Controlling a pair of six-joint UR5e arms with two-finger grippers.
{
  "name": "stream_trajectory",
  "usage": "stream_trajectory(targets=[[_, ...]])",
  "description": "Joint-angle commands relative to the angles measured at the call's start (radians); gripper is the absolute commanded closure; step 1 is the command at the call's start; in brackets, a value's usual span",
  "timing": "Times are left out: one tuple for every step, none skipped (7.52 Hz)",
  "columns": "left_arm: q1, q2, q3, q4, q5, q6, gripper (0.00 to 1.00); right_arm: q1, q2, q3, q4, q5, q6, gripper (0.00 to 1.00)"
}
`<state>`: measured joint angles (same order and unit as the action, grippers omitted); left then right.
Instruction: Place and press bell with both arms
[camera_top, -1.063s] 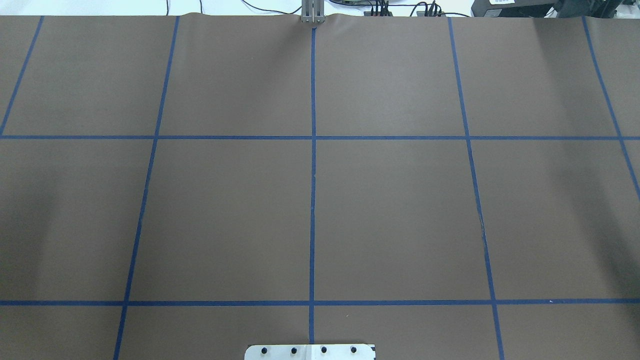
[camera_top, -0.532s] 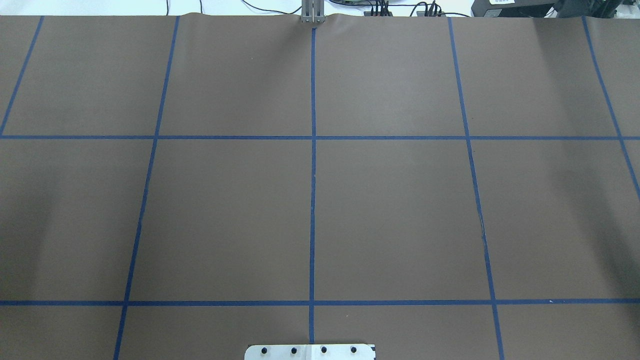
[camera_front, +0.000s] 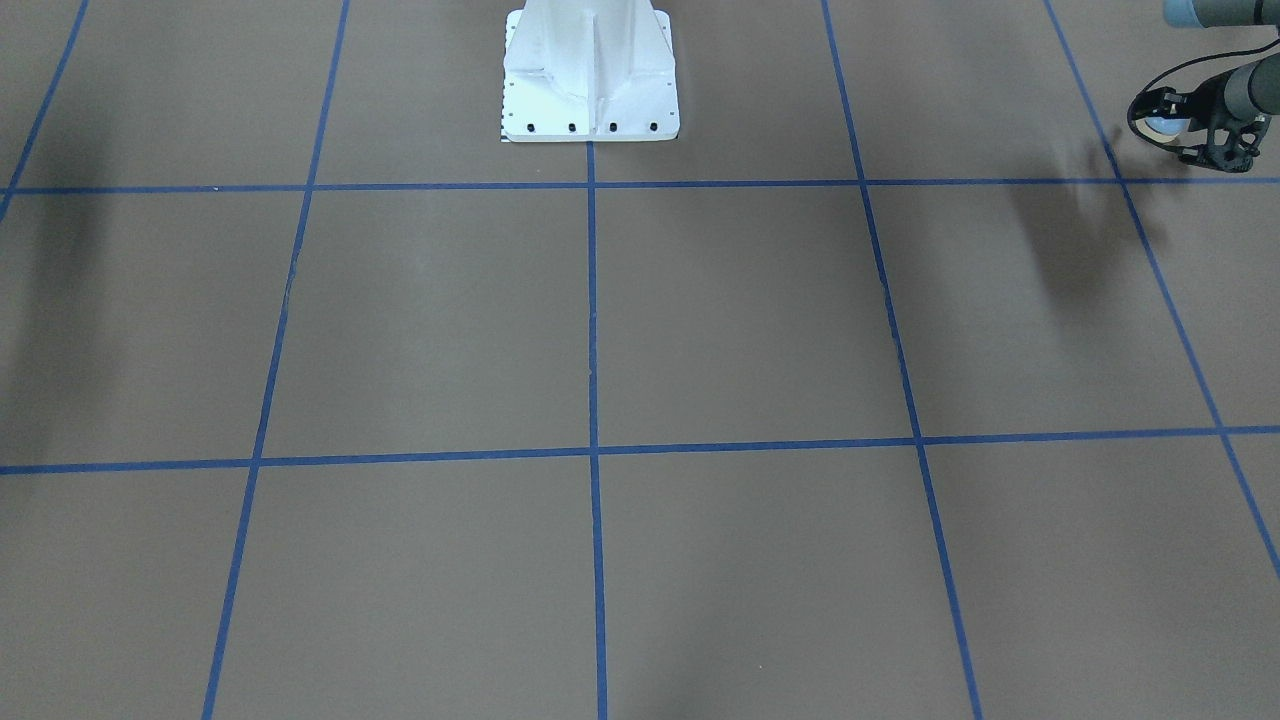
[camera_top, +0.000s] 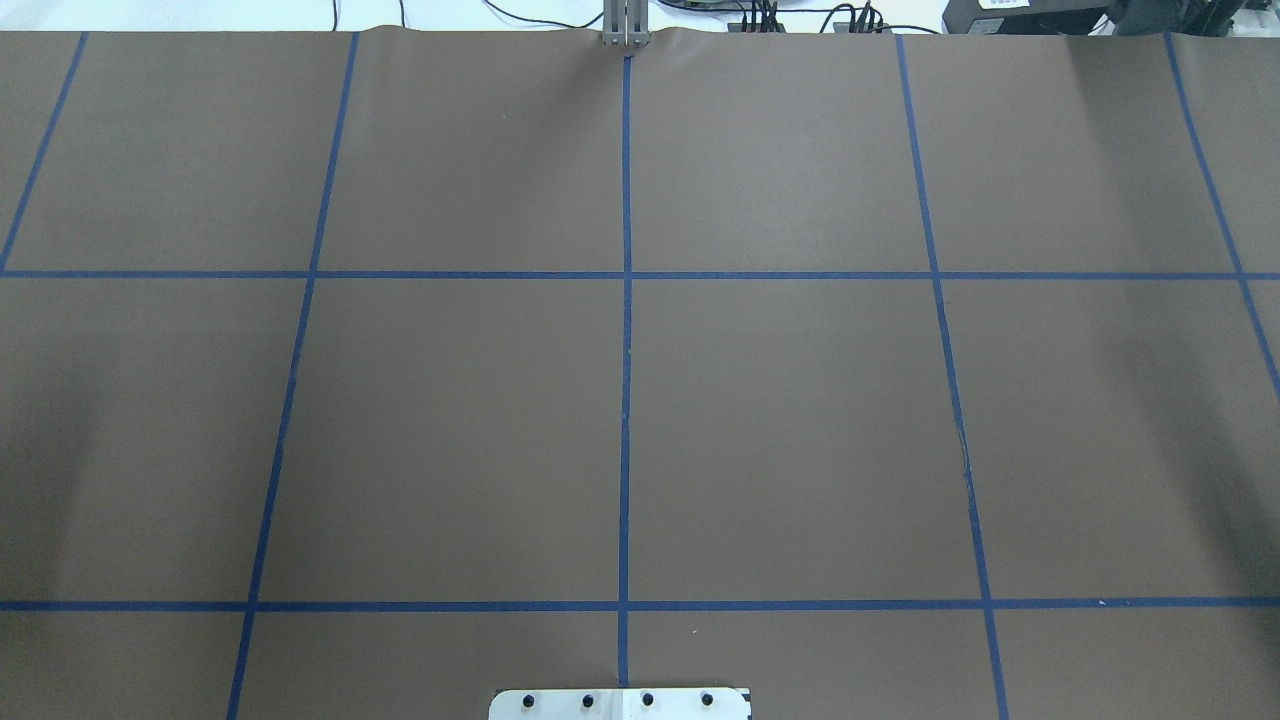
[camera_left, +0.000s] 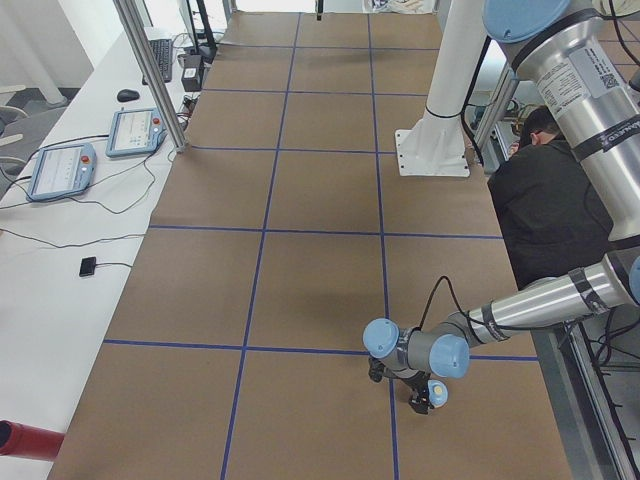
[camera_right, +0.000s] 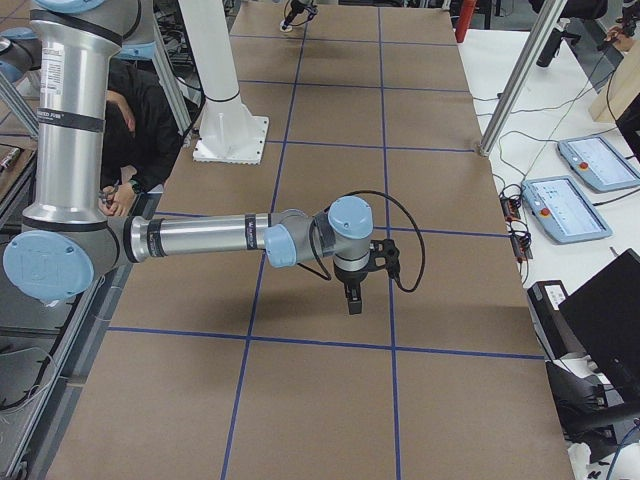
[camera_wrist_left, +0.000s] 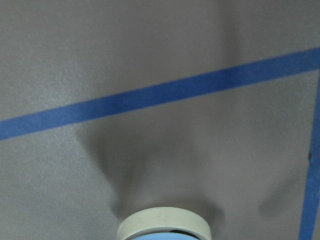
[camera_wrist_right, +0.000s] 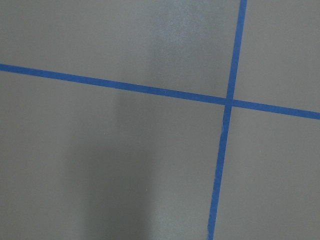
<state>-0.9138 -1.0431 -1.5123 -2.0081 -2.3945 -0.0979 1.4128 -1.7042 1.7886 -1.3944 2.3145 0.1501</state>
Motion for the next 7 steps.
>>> stream_trajectory(targets=[[0.018,0.000,0.017,-0.001,0.003,0.001,0.00,0.000,0.000,0.002,0.000,0.000,0.000,0.00],[0.018,0.000,0.017,-0.006,0.003,0.000,0.09,0.000,0.000,0.002,0.000,0.000,-0.001,0.00],[0.018,0.000,0.015,-0.015,0.001,0.000,0.22,0.000,0.000,0.002,0.000,0.000,-0.001,0.00],[0.018,0.000,0.014,-0.020,0.001,-0.002,0.43,0.000,0.002,0.002,0.000,0.000,0.000,0.00],[0.018,-0.002,0.014,-0.037,0.000,-0.002,0.66,0.000,0.002,0.005,0.000,0.000,0.000,0.00],[0.018,0.000,0.014,-0.078,0.001,-0.043,0.84,0.000,0.002,0.009,0.000,-0.001,0.000,0.00],[0.019,0.012,0.014,-0.148,0.000,-0.078,0.92,0.000,0.002,0.009,0.000,-0.001,0.000,0.00]])
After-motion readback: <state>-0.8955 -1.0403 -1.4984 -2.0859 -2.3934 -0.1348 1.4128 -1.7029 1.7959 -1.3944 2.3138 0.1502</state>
